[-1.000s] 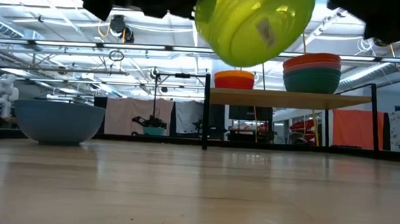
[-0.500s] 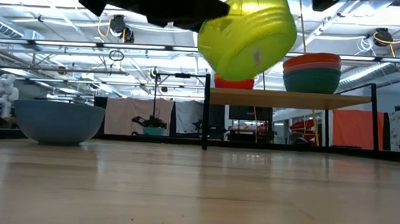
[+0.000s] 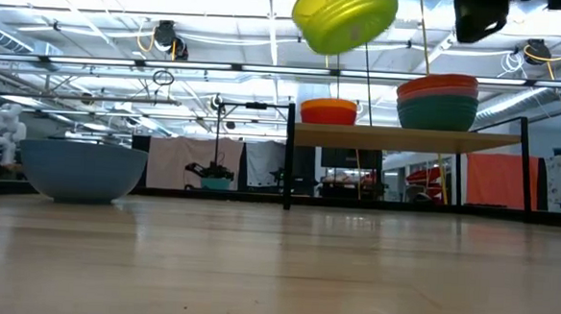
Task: Place and stack bowls onto a shelf
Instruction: Stack the small green bowl on top of the small orange bowl on the shelf
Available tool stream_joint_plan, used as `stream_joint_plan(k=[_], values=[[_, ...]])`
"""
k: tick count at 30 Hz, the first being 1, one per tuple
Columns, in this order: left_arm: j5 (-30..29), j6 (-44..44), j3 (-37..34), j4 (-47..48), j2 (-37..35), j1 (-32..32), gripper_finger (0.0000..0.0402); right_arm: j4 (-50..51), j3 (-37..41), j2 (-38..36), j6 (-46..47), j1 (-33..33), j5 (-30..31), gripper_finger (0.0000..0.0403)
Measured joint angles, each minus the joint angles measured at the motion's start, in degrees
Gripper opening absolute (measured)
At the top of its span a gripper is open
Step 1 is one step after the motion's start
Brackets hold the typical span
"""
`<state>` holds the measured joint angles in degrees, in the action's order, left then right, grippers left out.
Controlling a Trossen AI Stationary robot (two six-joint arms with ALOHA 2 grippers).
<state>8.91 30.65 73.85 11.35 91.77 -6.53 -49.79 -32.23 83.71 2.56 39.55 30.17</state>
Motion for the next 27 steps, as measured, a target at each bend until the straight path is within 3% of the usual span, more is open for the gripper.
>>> stream_joint_plan(k=[6,11,18,21,27], values=[[0.0,5.0,9.2,7.5,0.0,6.2,0.0005,-3.6,0.0,4.8,2.3,-0.1,4.5,0.0205],[0.1,7.8,13.8,8.3,0.0,12.3,0.0004,-8.1,0.0,6.8,2.4,0.0,4.4,0.0205],[4.6,7.0,18.3,4.9,1.2,21.2,0.0004,-10.7,0.0,8.4,2.4,0.0,4.4,0.0205],[5.5,6.2,21.2,3.3,3.7,23.9,0.0004,-11.3,0.0,8.7,2.5,-0.1,4.5,0.0205],[6.1,5.5,28.9,9.0,10.0,27.6,0.0003,-11.5,0.0,8.7,2.5,-0.2,4.5,0.0205]])
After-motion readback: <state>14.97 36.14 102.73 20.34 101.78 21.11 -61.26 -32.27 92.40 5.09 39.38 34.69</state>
